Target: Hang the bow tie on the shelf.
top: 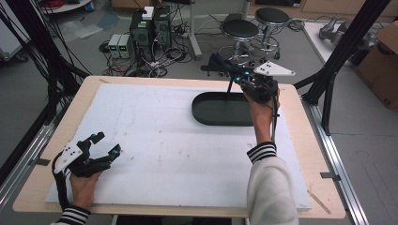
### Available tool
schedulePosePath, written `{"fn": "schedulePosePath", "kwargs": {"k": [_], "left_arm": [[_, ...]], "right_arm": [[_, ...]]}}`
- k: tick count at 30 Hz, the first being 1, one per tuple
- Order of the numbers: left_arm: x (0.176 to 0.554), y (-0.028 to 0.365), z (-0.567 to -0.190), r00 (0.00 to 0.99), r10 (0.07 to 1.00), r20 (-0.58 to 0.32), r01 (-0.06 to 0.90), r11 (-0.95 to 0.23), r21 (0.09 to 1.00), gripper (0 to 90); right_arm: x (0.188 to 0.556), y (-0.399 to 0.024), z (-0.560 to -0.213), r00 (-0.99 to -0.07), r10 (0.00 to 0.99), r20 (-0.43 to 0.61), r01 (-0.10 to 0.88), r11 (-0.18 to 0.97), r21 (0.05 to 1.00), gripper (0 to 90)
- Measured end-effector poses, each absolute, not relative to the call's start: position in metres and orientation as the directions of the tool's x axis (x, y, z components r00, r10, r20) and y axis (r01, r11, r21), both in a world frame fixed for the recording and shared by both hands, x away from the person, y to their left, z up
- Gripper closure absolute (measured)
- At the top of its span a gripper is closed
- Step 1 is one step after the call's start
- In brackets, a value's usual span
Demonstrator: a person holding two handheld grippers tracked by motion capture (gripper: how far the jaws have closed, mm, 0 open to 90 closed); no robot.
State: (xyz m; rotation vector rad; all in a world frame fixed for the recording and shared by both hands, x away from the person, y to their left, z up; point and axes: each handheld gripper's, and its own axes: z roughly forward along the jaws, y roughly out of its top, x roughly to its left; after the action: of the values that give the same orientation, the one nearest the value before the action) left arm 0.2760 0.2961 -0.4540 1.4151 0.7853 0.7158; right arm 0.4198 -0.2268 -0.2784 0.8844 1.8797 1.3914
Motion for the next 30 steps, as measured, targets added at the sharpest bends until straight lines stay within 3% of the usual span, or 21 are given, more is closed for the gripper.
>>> {"fn": "schedulePosePath", "kwargs": {"k": [30], "left_arm": [[0.276, 0.296, -0.454, 0.570, 0.820, -0.045, 0.025, 0.038, 0.999, 17.2]], "right_arm": [[0.437, -0.230, -0.319, -0.580, 0.814, -0.024, 0.324, 0.258, 0.910, 82.4]]}}
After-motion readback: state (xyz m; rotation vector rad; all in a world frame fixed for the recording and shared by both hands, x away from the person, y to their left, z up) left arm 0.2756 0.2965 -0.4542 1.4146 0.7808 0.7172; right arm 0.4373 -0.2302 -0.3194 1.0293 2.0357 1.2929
